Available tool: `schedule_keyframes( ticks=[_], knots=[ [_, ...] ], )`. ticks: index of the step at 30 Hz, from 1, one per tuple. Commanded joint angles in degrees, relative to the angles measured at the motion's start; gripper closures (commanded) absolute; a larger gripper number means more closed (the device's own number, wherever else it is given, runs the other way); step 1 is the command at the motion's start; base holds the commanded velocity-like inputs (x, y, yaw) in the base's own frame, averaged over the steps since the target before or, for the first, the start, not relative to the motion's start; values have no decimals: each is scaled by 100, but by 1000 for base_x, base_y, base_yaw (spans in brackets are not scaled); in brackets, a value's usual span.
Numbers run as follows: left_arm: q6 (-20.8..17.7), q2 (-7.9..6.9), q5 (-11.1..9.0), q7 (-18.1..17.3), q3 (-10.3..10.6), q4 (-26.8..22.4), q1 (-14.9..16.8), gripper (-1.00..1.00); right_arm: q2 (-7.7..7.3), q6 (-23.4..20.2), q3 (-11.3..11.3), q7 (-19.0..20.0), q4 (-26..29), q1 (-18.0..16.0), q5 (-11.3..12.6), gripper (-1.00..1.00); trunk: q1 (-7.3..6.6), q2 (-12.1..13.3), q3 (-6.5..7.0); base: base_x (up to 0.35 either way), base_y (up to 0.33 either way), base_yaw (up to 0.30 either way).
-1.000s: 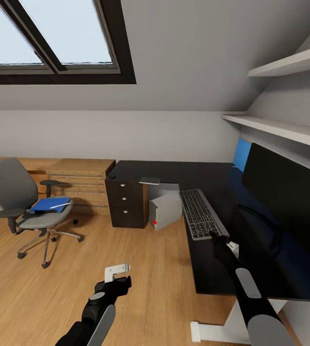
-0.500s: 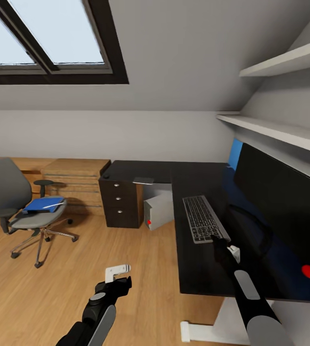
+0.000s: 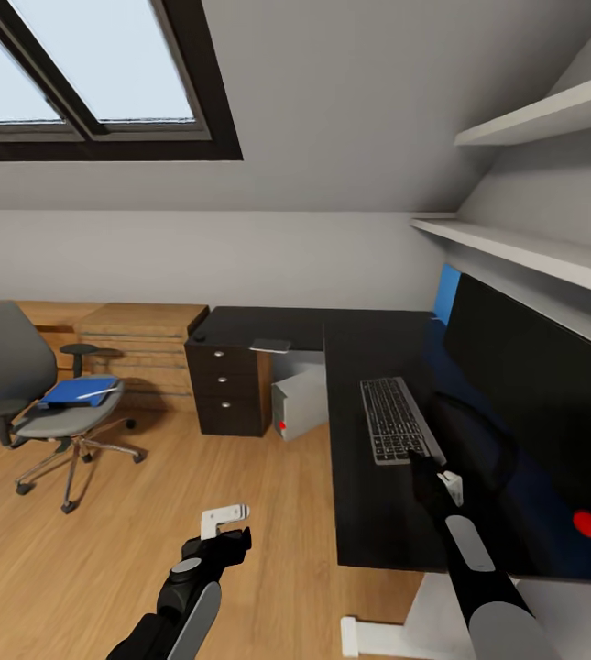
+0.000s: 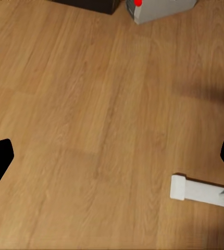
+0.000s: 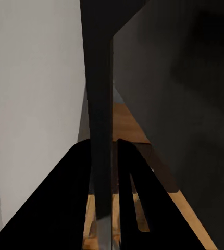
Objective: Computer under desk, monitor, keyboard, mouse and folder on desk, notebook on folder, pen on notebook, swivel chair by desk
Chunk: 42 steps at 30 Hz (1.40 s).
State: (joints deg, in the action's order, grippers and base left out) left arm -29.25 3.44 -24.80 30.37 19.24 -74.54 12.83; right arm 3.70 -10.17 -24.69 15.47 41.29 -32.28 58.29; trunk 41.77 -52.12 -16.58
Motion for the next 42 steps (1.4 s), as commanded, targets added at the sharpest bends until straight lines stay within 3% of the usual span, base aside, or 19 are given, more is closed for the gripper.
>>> schedule_keyframes(
  ticks=[1,4,8,19,27,42],
  knots=[
    [-7,-2,-62,57,9,-8,7,-100,2,-62,-35,-11,2,-6,173,100,3,-5,-8,169,-143,0],
    [-10,-2,-67,57,9,-8,5,-100,-13,-64,-26,-239,2,-6,607,100,3,-5,-8,75,-64,0],
    [-10,-2,-69,57,9,-8,4,-100,-18,-69,-19,-364,2,-6,789,100,3,-5,-8,12,-10,0],
    [-10,-10,-75,57,1,-8,4,-100,-19,-90,-9,-621,-3,-6,813,100,3,-5,-8,66,-70,0],
    [-7,-19,-294,57,1,-8,7,-100,-23,-90,-9,-659,1,-6,815,100,3,-5,-8,34,-128,0],
    [-10,-19,-315,66,-25,-8,5,-100,-21,-71,3,-660,2,-6,808,100,3,-5,-8,0,-22,0]
  ],
)
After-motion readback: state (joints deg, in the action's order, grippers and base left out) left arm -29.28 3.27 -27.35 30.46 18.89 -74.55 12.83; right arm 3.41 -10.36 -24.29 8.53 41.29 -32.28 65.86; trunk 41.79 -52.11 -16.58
